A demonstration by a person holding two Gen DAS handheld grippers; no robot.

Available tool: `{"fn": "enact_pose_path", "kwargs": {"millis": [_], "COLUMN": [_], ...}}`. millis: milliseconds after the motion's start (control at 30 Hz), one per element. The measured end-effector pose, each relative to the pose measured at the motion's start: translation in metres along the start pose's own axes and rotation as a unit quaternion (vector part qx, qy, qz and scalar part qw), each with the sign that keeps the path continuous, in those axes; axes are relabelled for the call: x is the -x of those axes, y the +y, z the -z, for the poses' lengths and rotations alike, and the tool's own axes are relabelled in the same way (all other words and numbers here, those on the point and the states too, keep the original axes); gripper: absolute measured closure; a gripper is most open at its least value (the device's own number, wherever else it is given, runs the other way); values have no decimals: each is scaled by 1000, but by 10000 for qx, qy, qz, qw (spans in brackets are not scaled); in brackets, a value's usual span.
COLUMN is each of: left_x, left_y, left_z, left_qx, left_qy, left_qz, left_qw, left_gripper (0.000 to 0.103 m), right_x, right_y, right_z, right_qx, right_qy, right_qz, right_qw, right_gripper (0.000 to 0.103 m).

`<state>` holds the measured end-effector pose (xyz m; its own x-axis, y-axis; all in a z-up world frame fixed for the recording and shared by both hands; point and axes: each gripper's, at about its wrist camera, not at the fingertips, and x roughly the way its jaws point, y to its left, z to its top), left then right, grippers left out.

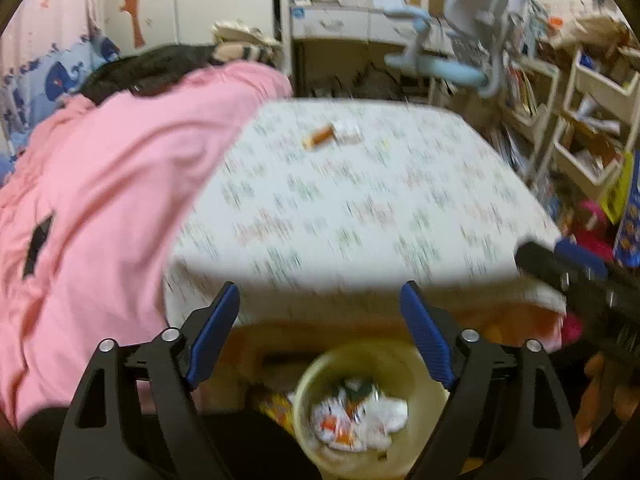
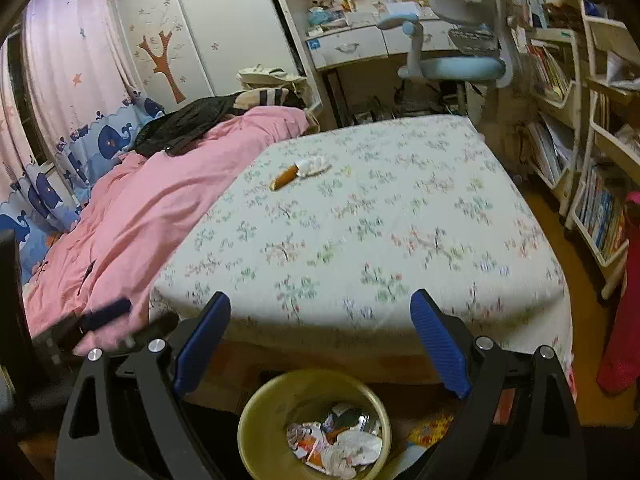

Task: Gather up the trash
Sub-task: 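Bring both open tools back up over the last snack stick and tissue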

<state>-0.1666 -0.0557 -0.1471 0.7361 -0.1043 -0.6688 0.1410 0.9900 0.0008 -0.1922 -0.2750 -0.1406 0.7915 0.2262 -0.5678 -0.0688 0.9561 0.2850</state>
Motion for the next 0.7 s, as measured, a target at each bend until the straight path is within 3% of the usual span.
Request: {"fn": "enact_pose_path", "kwargs": {"millis": [367, 700], "left_x": [-43, -149], "left_y": [32, 33], "left_z": [-88, -144], "left_qx": [145, 13], "left_qy": [-358, 104], "left_qz": [-141, 42], "left_qw": [9992, 9999], "left_gripper": [22, 22], "right_x": [-38, -132], "right_y": [7, -3], "right_z": [-60, -116], "right_qx": [397, 458], "right_qy": [-32, 357], "right_qz": [-15, -11], "right_qw": [9992, 9983], "right_gripper": [15, 15]}}
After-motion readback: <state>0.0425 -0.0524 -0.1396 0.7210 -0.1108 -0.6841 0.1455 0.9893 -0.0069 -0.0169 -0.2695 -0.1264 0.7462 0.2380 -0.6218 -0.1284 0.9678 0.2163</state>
